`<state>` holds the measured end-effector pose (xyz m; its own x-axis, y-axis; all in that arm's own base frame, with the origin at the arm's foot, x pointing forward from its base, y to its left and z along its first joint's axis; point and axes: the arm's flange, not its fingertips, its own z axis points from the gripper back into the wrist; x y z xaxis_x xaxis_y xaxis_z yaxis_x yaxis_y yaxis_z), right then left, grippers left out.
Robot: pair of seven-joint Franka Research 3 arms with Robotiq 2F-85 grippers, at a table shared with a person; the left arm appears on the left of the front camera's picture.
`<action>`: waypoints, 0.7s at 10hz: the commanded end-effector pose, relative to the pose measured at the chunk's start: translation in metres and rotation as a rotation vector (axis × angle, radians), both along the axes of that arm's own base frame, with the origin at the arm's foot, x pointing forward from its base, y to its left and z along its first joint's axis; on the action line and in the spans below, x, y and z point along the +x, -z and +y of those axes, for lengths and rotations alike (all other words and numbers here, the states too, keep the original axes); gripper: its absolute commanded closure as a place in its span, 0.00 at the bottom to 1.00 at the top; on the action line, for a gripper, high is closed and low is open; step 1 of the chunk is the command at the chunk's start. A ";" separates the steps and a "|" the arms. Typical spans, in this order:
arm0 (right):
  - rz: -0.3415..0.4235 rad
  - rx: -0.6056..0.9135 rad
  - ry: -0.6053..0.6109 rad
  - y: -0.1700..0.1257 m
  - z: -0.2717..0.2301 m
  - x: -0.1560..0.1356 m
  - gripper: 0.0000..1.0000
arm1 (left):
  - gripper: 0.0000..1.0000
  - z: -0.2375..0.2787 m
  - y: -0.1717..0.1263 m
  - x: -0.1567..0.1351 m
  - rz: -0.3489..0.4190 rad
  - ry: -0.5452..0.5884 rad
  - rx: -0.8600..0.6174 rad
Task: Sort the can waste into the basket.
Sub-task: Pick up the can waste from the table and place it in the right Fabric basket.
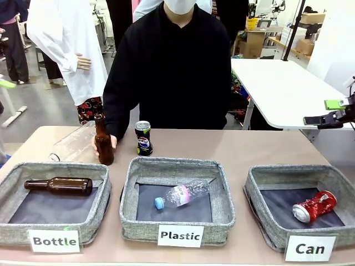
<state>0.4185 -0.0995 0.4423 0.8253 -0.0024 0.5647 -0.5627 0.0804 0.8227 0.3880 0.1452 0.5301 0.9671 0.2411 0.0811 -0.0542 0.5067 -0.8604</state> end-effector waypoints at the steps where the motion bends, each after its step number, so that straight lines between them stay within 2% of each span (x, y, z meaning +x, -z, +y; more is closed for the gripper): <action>1: -0.010 0.024 0.006 -0.003 0.001 0.000 0.00 | 0.00 0.031 0.017 -0.038 -0.047 -0.030 -0.088; 2: -0.010 0.024 0.006 -0.003 0.001 0.000 0.00 | 0.00 0.042 0.028 -0.051 -0.045 -0.048 -0.127; 3: -0.010 0.024 0.006 -0.003 0.001 0.000 0.00 | 0.00 0.045 0.036 -0.050 -0.029 -0.043 -0.138; 4: -0.010 0.024 0.006 -0.003 0.001 0.000 0.00 | 0.00 0.035 0.033 -0.036 -0.016 -0.030 -0.108; 5: -0.010 0.024 0.006 -0.003 0.001 0.000 0.00 | 0.00 0.022 0.026 -0.022 0.011 0.003 -0.045; 6: -0.010 0.024 0.006 -0.003 0.001 0.000 0.00 | 0.00 0.034 0.007 -0.017 0.029 0.004 -0.018; 7: -0.010 0.024 0.006 -0.003 0.001 0.000 0.00 | 0.00 0.071 -0.023 -0.018 0.074 -0.026 0.000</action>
<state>0.4185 -0.0995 0.4424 0.8252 -0.0023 0.5649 -0.5629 0.0804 0.8226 0.3696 0.1785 0.5215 0.9655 0.2560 0.0484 -0.0828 0.4773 -0.8748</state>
